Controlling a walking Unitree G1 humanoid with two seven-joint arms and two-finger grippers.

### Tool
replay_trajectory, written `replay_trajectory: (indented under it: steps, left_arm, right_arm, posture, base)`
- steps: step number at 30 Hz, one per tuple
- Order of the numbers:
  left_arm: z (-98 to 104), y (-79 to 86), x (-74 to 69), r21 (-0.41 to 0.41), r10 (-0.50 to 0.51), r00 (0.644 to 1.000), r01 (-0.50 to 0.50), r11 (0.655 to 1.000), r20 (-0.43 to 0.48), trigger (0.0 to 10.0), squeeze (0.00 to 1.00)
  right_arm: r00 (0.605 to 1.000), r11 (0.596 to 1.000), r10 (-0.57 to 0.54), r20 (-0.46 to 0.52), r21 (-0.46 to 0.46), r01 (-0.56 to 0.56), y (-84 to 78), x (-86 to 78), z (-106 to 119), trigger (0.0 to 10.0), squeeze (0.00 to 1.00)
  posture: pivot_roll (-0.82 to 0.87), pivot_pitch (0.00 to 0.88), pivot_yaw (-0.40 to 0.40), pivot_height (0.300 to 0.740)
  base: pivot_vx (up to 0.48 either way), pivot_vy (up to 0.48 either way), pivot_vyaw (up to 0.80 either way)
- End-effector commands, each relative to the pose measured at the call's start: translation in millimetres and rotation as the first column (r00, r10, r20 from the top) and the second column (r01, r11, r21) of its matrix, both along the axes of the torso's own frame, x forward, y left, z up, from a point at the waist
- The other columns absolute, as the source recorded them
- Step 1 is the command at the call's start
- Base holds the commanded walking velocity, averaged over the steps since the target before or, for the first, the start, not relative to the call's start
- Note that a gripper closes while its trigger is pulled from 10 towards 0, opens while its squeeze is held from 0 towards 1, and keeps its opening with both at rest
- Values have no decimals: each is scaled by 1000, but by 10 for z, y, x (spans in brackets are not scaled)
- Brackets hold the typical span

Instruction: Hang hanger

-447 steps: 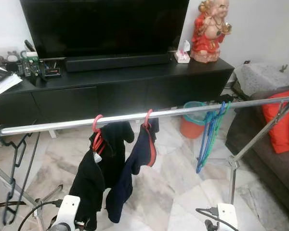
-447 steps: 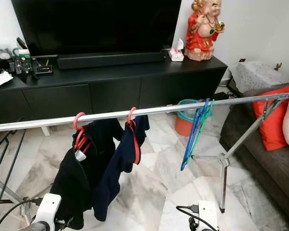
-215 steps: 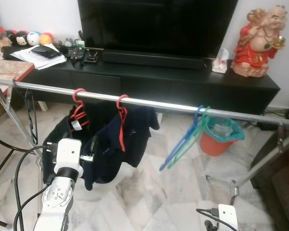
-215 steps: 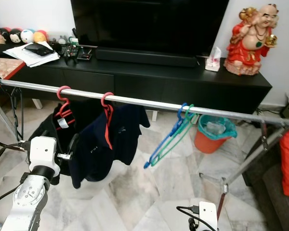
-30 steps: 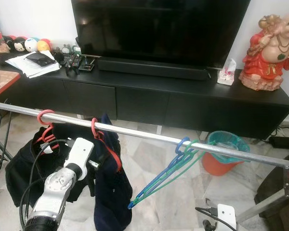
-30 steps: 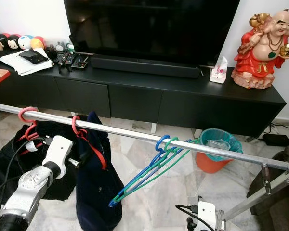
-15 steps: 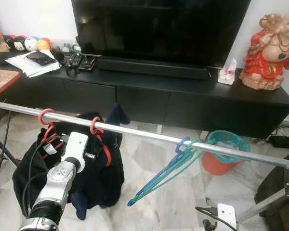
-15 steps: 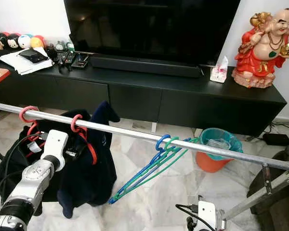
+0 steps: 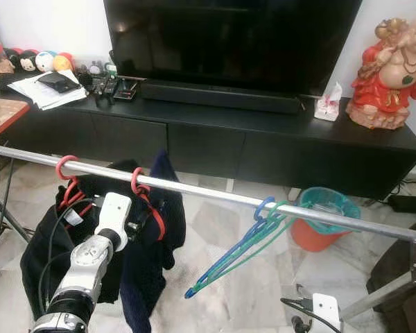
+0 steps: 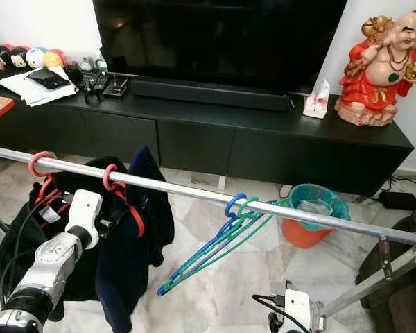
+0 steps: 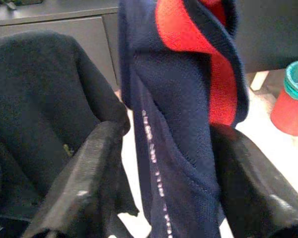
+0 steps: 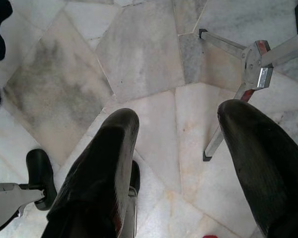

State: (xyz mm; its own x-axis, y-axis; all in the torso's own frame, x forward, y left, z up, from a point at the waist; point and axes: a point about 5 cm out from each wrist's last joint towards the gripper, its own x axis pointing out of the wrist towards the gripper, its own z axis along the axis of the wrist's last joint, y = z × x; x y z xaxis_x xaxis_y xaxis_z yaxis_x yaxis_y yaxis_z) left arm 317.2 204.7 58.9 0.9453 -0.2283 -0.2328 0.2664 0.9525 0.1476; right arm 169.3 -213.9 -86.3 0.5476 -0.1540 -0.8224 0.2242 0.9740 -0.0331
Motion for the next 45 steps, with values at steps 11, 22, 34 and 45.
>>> replay_trajectory:
  steps: [11,22,34,45]
  left_arm:
    - [-49,-9,-8,49,-53,998,54,997,-32,0,0]
    - [-51,6,0,65,-29,999,31,997,-21,0,0]
    - [-57,-22,-13,51,-21,1000,21,998,2,0,0]
    - [-57,-49,-53,34,-24,999,23,999,32,0,0]
  right_arm:
    - [1000,1000,-1,2,-7,1,-26,4,7,10000,0]
    - [1000,1000,-1,0,-9,1,-33,-4,5,10000,0]
    - [1000,1000,4,-1,-18,-4,-62,-3,12,10000,0]
    - [1000,1000,9,-2,-21,-9,-71,0,15,10000,0]
  posture:
    - [83,0,-61,740]
    - [78,0,-60,740]
    - [72,0,-73,740]
    - [74,0,-79,740]
  base:
    - [0,0,0]
    - [0,0,0]
    - [0,0,0]
    - [0,0,0]
